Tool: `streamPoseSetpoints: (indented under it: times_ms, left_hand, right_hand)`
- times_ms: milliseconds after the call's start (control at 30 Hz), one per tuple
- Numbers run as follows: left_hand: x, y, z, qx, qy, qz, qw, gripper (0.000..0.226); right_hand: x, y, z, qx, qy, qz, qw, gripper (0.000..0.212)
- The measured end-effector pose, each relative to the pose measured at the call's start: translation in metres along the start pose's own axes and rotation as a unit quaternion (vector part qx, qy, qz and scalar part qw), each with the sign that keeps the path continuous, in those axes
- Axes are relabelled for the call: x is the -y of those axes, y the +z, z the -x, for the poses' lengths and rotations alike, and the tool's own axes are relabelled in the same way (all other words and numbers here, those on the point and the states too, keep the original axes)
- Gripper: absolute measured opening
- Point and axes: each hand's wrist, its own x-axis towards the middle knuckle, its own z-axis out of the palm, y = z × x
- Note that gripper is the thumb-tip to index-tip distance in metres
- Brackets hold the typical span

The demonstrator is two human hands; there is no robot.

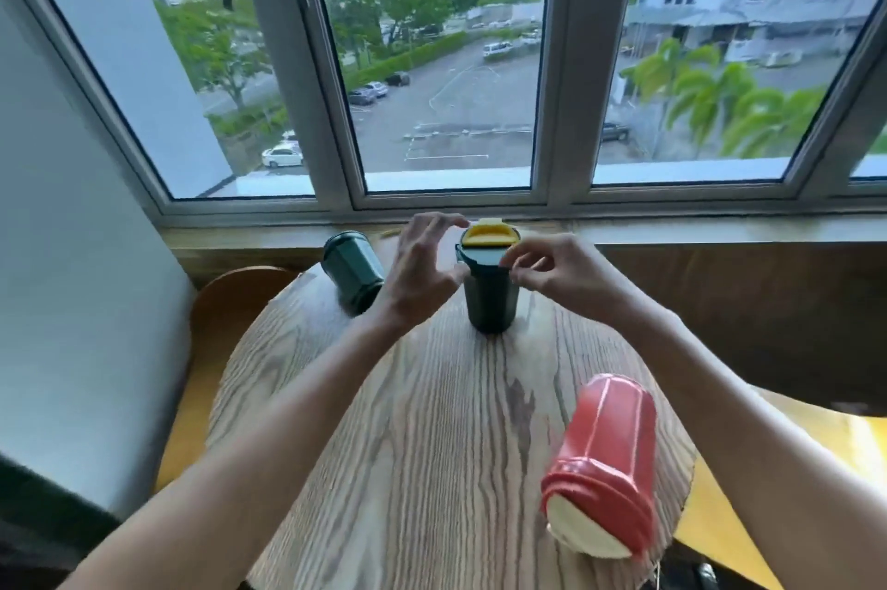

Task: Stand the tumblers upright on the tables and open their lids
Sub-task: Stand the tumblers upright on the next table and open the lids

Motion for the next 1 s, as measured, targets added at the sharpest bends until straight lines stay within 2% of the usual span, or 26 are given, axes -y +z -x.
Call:
streamPoseSetpoints:
  times_ms: [133,233,333,433,533,633,767,933,1000]
  left_hand:
    - [-0.002,0.004,-0.028,0.102,0.043,0.030,0.993,0.052]
    - [-0.004,0.015,-0.038,0.153,0.056,0.036,0.986,0.049]
    - [-0.001,0.023,-0.040,0.145,0.074,0.031,0.986,0.047]
    - [0.003,0.025,-0.041,0.130,0.082,0.048,0.987,0.043]
    - [0.006,0.024,-0.041,0.133,0.085,0.052,0.986,0.041]
    - [0.007,0.024,-0.042,0.127,0.095,0.053,0.986,0.039]
    - [0.009,0.028,-0.040,0.124,0.100,0.048,0.986,0.041]
    - [0.013,0.029,-0.038,0.122,0.101,0.071,0.985,0.042]
    - [0.013,0.029,-0.037,0.122,0.102,0.070,0.985,0.044]
  right_hand:
    - [0.002,-0.009,0.033,0.134,0.072,0.079,0.985,0.019]
    - [0.012,-0.020,0.065,0.186,0.138,0.094,0.968,0.045]
    - [0.022,-0.029,0.093,0.253,0.204,0.110,0.939,0.070]
    - [0.026,-0.027,0.107,0.299,0.227,0.137,0.917,0.074]
    - [0.023,-0.024,0.115,0.262,0.225,0.122,0.931,0.063]
    - [0.017,-0.022,0.126,0.141,0.184,0.050,0.971,0.031]
    - [0.010,-0.014,0.153,-0.002,0.125,0.085,0.989,0.035]
    - [0.016,0.008,0.191,-0.077,0.120,0.048,0.989,0.026]
    - [0.016,0.020,0.203,-0.081,0.132,0.071,0.985,0.039]
